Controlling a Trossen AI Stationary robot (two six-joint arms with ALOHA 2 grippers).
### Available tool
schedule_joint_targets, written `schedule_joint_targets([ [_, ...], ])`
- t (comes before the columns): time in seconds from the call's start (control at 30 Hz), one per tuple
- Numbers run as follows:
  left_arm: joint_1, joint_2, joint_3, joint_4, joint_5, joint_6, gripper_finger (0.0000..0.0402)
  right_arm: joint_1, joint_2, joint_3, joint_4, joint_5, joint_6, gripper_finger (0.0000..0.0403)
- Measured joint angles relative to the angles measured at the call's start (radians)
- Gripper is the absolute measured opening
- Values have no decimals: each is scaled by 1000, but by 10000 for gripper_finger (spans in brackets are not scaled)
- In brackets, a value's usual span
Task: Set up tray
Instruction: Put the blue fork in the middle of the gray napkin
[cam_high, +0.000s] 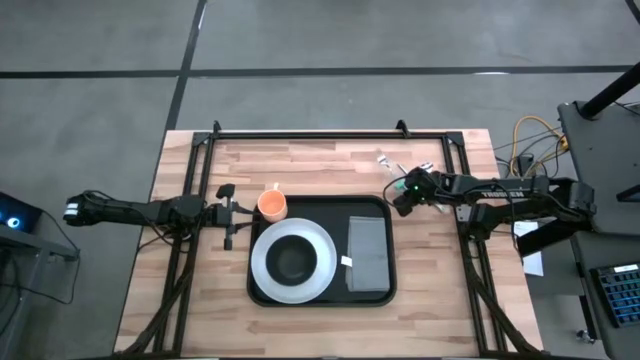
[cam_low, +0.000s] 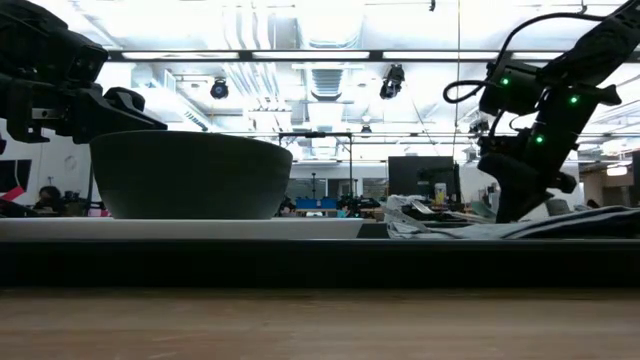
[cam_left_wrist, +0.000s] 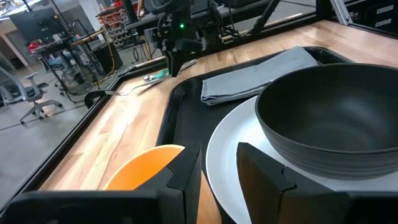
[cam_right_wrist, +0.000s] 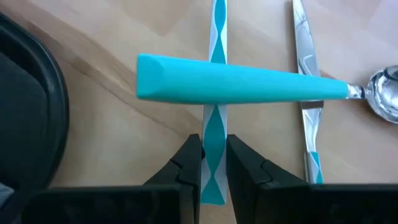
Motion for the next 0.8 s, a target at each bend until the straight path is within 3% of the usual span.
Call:
schedule_joint_targets([
  [0.8,0,0,0,0,0,0,84,41,-2,38,32,-60,-6,38],
])
